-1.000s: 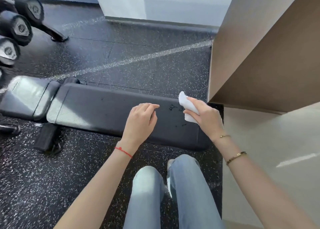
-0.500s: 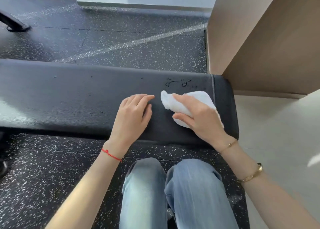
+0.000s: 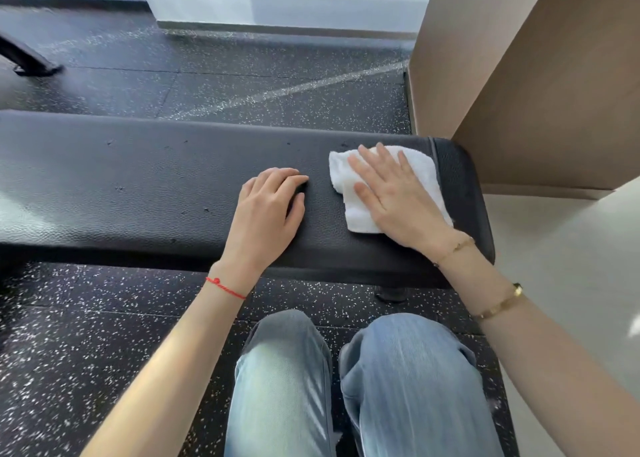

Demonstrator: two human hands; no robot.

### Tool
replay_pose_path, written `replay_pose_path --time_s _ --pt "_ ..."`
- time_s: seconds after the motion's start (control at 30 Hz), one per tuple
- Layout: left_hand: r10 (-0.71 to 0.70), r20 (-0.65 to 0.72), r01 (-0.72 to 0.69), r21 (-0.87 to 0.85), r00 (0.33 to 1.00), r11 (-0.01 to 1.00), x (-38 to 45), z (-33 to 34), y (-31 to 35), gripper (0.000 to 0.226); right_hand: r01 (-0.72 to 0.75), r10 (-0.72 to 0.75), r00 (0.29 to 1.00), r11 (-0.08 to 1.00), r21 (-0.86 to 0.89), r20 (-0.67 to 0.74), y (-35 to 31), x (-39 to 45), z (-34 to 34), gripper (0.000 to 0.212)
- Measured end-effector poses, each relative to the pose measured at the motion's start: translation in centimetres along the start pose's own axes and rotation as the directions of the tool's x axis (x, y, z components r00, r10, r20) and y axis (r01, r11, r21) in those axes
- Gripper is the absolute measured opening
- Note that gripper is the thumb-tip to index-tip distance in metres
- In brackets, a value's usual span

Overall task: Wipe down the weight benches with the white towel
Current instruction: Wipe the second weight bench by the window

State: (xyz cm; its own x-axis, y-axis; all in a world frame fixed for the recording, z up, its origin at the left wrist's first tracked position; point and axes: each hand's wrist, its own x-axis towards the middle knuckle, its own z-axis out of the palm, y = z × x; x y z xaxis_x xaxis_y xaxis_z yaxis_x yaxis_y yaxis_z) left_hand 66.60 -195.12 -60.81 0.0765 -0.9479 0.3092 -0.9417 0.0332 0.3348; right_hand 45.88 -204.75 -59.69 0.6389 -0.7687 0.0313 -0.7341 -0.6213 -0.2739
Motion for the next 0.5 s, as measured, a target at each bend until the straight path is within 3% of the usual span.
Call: replay_pose_path --time_s 0.1,0.2,0.37,0.5 --pt "0.006 -0.021 -0.006 -0.008 1.000 1.000 -0.1 0.3 -0.2 0.028 0.062 -0.061 0.998 0.996 0.058 -0.029 -0.2 -2.4 0.2 0.051" --pt "0.005 -0.040 -0.006 -0.010 0.999 1.000 -0.2 0.6 -0.3 0.029 0.016 -0.012 1.000 0.989 0.149 -0.026 0.6 -2.0 -0.1 0.049" --pt "0.001 -0.041 -0.002 -0.017 0.999 1.000 -0.3 0.8 -0.4 0.031 -0.109 0.109 0.994 0.994 0.018 -0.011 0.0 3.6 0.4 0.052" --pt "-0.017 -0.062 0.015 -0.037 0.998 0.999 -0.4 1.1 -0.5 0.030 -0.048 0.048 0.999 0.999 0.001 -0.025 -1.7 2.0 1.0 0.051"
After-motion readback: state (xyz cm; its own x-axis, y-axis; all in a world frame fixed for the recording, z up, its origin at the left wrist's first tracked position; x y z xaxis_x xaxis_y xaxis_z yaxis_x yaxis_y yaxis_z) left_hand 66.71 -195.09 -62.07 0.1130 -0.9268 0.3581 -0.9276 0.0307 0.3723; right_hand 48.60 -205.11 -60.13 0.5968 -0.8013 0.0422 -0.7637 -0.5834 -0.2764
